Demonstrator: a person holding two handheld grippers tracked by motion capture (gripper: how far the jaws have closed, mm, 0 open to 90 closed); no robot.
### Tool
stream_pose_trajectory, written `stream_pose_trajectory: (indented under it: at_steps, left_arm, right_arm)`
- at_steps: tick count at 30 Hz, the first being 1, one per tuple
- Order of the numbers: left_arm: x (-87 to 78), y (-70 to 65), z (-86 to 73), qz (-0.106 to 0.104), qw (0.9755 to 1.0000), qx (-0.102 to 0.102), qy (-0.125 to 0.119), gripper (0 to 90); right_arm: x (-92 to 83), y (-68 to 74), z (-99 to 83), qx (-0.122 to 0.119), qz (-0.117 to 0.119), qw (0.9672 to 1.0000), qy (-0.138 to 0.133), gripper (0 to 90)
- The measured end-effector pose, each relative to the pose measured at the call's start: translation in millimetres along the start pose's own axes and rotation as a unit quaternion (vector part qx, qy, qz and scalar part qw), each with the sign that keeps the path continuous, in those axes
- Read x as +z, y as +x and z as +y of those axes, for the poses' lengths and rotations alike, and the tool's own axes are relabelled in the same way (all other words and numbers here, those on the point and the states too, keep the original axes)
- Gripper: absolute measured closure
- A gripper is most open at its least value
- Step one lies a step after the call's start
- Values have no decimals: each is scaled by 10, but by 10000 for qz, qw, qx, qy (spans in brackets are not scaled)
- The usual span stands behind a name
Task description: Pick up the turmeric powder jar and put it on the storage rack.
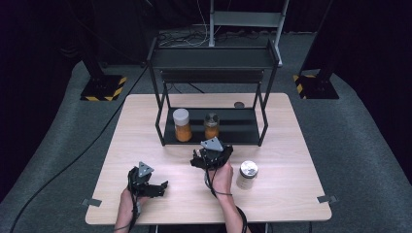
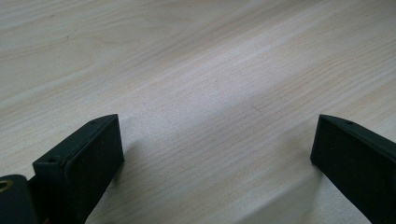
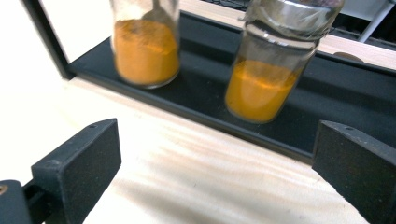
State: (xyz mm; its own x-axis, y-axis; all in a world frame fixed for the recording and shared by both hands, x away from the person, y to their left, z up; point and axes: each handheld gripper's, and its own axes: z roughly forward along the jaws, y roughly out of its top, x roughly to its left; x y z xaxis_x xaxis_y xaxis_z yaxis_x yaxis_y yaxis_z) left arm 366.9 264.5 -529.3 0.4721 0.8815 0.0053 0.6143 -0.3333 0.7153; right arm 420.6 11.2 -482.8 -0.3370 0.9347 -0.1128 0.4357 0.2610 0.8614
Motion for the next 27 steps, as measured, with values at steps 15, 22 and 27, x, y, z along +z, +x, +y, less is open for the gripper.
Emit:
stream_pose_trajectory:
  at_steps: [15, 22, 27]
  left_arm:
    - [0, 1, 0, 0, 10000, 4, 0, 21]
    - [0, 1, 0, -1, 10000, 6, 4, 21]
    - [-1, -1, 0, 5, 10000, 8, 0, 21]
  right_arm:
    - [-294, 219, -335, -255, 328, 9990, 156, 3]
    - [-402, 275, -546, -240, 479, 9982, 267, 0]
    - [-473, 268, -649, -307, 530, 9977, 281, 0]
